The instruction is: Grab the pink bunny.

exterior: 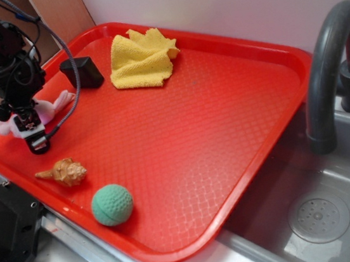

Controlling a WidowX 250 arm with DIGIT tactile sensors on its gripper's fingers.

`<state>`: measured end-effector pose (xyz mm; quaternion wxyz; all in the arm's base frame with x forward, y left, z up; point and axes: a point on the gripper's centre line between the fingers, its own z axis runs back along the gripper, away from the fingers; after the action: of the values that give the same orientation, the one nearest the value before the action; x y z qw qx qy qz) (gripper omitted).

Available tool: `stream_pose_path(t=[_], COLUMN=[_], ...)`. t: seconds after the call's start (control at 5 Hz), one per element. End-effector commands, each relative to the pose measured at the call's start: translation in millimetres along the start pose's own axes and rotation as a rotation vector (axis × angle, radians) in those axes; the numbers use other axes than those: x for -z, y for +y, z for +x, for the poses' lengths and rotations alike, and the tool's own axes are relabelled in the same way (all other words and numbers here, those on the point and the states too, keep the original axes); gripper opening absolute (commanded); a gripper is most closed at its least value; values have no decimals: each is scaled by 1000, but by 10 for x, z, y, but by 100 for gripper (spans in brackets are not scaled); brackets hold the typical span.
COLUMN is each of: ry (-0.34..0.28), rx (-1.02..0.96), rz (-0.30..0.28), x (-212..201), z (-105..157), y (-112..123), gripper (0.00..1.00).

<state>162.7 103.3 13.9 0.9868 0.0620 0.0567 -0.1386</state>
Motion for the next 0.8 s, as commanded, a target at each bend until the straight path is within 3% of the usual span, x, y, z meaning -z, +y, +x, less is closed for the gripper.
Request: stream_pose_path(t=[0.0, 0.2, 0.6], ry=[-2, -20, -75], rx=[35, -62, -441], rz=[14, -49, -113], x=[37, -157, -879], z=[63, 32, 47], y=[-8, 47, 61], gripper=[0, 0, 0])
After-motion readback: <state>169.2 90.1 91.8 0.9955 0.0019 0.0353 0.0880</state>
